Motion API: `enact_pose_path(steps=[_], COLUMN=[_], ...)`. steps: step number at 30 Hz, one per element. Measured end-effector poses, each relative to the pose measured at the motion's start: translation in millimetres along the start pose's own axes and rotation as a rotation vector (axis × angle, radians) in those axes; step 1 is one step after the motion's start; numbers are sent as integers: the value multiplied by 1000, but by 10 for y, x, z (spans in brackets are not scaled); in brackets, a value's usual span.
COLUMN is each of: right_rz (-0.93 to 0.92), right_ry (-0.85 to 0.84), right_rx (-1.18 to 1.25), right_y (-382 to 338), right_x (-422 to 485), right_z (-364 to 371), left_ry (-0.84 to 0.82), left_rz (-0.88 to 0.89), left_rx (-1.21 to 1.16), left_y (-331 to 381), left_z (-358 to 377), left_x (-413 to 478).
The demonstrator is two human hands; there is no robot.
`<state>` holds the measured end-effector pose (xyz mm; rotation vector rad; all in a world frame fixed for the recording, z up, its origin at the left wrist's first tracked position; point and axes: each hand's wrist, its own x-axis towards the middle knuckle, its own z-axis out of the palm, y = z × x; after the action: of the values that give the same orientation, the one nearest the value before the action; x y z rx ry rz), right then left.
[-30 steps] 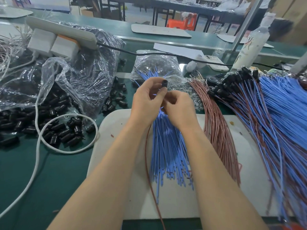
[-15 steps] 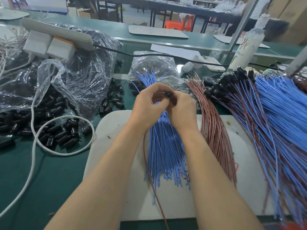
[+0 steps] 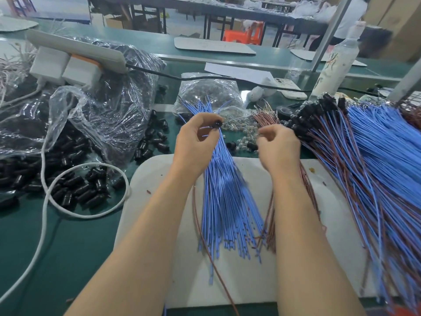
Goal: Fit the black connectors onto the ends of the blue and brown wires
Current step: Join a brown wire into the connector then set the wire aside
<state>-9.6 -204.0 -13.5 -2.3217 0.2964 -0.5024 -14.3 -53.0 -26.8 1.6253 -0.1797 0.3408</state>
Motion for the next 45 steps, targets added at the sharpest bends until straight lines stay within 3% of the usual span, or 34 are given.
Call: enact_pose_path(steps=[5,14,20,22,25,28,32,37,42,45], right_rz=[112,15,1,-25,-37,-54,-238,-287,-335,-358], right_ry=[-63,-169,-133,-77,27,-65,-112,-144,-55,-37], right_rx=[-147,-214,-254,-178,160,513,309,272,192,165], right_y=[111,91,123,108,22,-128,-242,-257,-236,-259], right_x=[42,0,-20,-12,-19,-98,-184,-215,-223,-238], right_z=[6,164,230,231,167,118,158,221,234,242], left_ry=[5,31,30,19,7,23,33,63,-10,44], left_rz=[-26,-64,-57,-57,-56,-48,-37,-11,79,58], left_rx=[18,25,27,29,50,62,72,94,462,608], left_y=[-11,15,-2,-7,-14,-1,17,16,-30,-49], left_z=[5,3,16,14,18,22,22,32,17,19], left_x=[-1,-22,-15,-14,-19,-18,-12,-20,-65,-78])
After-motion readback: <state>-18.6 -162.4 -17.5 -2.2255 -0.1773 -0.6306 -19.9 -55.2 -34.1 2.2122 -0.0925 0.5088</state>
